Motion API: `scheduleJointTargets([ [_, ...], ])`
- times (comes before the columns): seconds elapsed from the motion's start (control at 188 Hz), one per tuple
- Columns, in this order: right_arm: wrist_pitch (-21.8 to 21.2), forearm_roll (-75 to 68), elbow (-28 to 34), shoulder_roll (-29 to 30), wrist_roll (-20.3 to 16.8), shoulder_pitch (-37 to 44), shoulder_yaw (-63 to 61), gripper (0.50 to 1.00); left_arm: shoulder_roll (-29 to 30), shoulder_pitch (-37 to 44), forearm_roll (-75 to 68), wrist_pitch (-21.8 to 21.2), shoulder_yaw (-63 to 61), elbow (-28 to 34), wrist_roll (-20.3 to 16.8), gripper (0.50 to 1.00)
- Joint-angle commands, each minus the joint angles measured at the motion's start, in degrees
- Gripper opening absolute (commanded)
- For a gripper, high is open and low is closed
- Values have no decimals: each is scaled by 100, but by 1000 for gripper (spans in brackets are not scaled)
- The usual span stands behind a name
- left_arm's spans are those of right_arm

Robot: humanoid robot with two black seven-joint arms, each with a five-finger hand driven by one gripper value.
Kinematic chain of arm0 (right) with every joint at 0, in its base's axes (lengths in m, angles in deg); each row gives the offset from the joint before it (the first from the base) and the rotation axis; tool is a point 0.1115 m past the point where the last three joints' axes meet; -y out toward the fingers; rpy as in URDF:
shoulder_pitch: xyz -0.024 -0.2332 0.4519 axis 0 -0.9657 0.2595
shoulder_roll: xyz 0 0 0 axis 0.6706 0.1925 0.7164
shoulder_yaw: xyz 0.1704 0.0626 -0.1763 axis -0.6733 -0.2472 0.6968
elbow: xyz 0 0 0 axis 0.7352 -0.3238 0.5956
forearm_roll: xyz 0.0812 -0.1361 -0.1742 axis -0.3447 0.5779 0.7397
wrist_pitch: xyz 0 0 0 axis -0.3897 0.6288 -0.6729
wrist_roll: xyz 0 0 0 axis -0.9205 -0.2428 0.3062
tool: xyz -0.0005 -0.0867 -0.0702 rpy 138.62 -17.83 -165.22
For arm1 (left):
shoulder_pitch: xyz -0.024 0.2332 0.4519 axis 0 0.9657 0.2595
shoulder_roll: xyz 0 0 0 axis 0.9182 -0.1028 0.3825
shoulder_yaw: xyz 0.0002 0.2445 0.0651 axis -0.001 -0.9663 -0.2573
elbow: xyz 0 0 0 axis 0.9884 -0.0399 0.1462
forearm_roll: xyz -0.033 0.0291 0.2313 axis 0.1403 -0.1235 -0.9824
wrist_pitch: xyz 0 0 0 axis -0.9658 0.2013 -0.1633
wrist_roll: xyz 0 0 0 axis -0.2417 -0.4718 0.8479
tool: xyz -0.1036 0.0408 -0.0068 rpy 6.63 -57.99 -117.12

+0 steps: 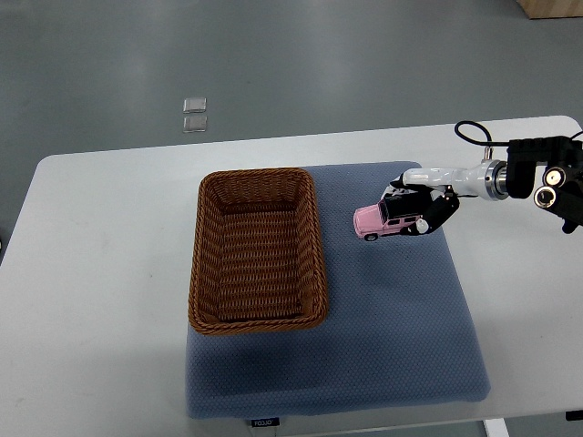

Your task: Place pink car in brown basket

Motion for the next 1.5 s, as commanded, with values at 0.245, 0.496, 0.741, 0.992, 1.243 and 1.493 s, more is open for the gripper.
scheduleJointTargets([
  [0.245, -248, -458, -26, 440, -5, 1180, 97, 500, 0, 0, -1, 1, 0, 0, 0, 1000],
  [0.496, -177, -449, -1204, 2145, 4, 1374, 405, 500, 0, 0, -1, 1, 0, 9, 0, 1000],
  [0.741, -37, -423, -1811, 3086, 13, 1216, 633, 500, 0, 0, -1, 1, 0, 0, 0, 1000],
  [0.992, 51, -405, -1951, 3341, 65, 943, 651, 500, 0, 0, 0, 1, 0, 9, 0, 1000],
  [1.243, 368, -423, -2030, 3560, 65, 680, 642, 664, 0, 0, -1, 1, 0, 9, 0, 1000],
  [1.493, 376, -458, -2136, 3490, 65, 636, 502, 893, 0, 0, -1, 1, -9, 17, 0, 1000],
])
